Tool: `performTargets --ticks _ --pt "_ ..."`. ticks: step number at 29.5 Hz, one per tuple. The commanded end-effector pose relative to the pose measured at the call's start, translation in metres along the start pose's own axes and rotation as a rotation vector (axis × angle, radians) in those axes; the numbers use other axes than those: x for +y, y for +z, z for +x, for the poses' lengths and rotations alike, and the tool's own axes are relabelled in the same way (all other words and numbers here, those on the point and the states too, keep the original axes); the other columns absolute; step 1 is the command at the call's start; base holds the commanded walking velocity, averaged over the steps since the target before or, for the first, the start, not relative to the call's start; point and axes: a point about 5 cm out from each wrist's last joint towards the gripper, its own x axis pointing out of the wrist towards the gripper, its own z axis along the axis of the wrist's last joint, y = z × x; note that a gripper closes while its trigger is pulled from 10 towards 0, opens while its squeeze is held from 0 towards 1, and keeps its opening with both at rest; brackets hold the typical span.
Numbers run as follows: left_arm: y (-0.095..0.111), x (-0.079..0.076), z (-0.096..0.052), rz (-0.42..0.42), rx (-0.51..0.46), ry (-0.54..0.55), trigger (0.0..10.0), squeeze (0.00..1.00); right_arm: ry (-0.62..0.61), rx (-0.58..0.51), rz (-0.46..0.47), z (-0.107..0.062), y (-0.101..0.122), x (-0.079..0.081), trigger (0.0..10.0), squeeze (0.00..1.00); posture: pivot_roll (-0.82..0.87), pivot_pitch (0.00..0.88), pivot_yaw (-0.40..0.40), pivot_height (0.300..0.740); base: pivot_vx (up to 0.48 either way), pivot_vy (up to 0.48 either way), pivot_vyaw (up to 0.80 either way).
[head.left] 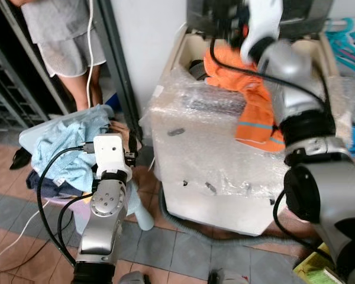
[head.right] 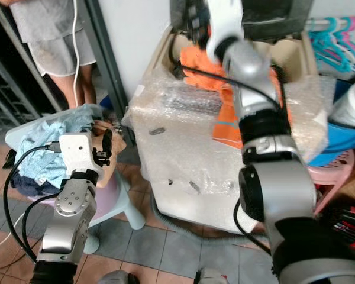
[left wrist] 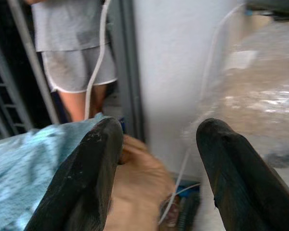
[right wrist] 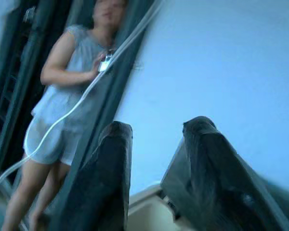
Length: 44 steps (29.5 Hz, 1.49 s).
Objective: Clothes washing
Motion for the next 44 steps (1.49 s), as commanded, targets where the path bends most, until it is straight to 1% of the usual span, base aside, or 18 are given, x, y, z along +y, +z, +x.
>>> performTargets --ticks 1,5,6,9,10,11,12,13,14,19,22,23,24,25,26,27,30,44 --pt "0.001 0.003 0.001 0.012 -0.003 0.014 10.0 0.0 0.033 0.124 -0.051 -0.021 -0.038 0.01 10.0 0.0 -0.05 0.0 0.036 0.74 0.0 0.0 0.0" --pt "0.0 0.002 0.0 0.011 0.002 0.007 10.0 0.0 -0.041 0.183 -0.097 -0.062 -0.068 0.003 10.0 0.0 -0.06 0.0 0.05 0.74 0.0 0.0 0.0" --pt "0.0 0.002 0.0 0.011 0.002 0.007 10.0 0.0 -0.041 0.183 -0.097 -0.062 -0.068 0.003 10.0 0.0 -0.06 0.0 0.05 0.74 0.0 0.0 0.0" --pt "0.0 0.0 0.0 0.013 0.006 -0.011 10.0 0.0 -0.198 0.212 -0.155 -0.109 -0.084 -0.006 10.0 0.02 -0.07 0.0 0.068 0.74 0.0 0.0 0.0" --pt "0.0 0.0 0.0 0.013 0.006 -0.011 10.0 0.0 -0.198 0.212 -0.155 -0.109 -0.084 -0.006 10.0 0.02 -0.07 0.0 0.068 0.74 0.0 0.0 0.0" --pt "0.0 0.0 0.001 0.014 0.007 -0.017 10.0 0.0 -0.278 0.236 -0.15 -0.127 -0.088 -0.006 10.0 0.67 -0.07 0.0 0.076 0.74 0.0 0.0 0.0" --pt "0.0 0.0 0.001 0.015 0.007 -0.019 10.0 0.0 -0.297 0.243 -0.146 -0.131 -0.089 -0.007 10.0 0.67 -0.07 0.0 0.076 0.74 0.0 0.0 0.0" --pt "0.001 0.0 0.001 0.015 0.007 -0.02 10.0 0.0 -0.314 0.248 -0.141 -0.135 -0.09 -0.006 10.0 0.77 -0.08 0.0 0.081 0.74 0.0 0.0 0.0" --pt "0.001 0.0 0.002 0.016 0.006 -0.023 10.0 0.0 -0.331 0.247 -0.159 -0.14 -0.09 -0.005 10.0 1.0 -0.08 0.0 0.083 0.74 0.0 0.0 0.0" --pt "0.002 0.0 0.003 0.021 0.005 -0.038 10.0 0.0 -0.387 0.342 -0.277 -0.166 -0.096 0.003 10.0 1.0 -0.08 0.0 0.091 0.74 0.0 0.0 0.0" --pt "0.002 0.0 0.002 0.023 0.006 -0.038 10.0 0.0 -0.373 0.436 -0.201 -0.173 -0.11 0.009 10.0 1.0 -0.07 0.0 0.09 0.74 0.0 0.0 0.0" --pt "0.002 0.0 0.002 0.024 0.007 -0.037 10.0 0.0 -0.358 0.47 -0.173 -0.174 -0.115 0.013 5.4 0.99 -0.07 0.0 0.09 0.74 0.0 0.0 0.0" --pt "0.002 0.0 0.002 0.024 0.007 -0.037 10.0 0.0 -0.358 0.47 -0.173 -0.174 -0.115 0.013 5.4 0.99 -0.07 0.0 0.09 0.74 0.0 0.0 0.0" --pt "0.001 0.001 0.001 0.025 0.008 -0.035 10.0 0.0 -0.356 0.487 -0.141 -0.175 -0.118 0.015 0.6 0.81 -0.06 0.0 0.083 0.74 0.0 0.0 0.0" --pt "0.001 0.001 0.001 0.026 0.009 -0.034 10.0 0.0 -0.345 0.508 -0.111 -0.175 -0.122 0.017 0.0 0.41 -0.06 0.0 0.081 0.74 0.0 0.0 0.0" --pt "0.001 0.002 0.0 0.027 0.01 -0.033 10.0 0.0 -0.338 0.53 -0.078 -0.174 -0.126 0.018 0.0 0.0 -0.05 0.0 0.077 0.74 0.0 0.0 0.0" --pt "0.001 0.003 -0.002 0.03 0.011 -0.028 10.0 0.0 -0.322 0.566 -0.021 -0.168 -0.132 0.019 0.0 0.0 -0.04 0.0 0.072 0.74 0.0 0.0 0.0" --pt "0.013 0.017 0.008 0.067 -0.021 0.042 10.0 0.0 -0.28 0.49 0.2 -0.111 -0.119 0.013 0.0 0.0 -0.02 0.0 0.07 0.74 0.0 0.0 0.0"
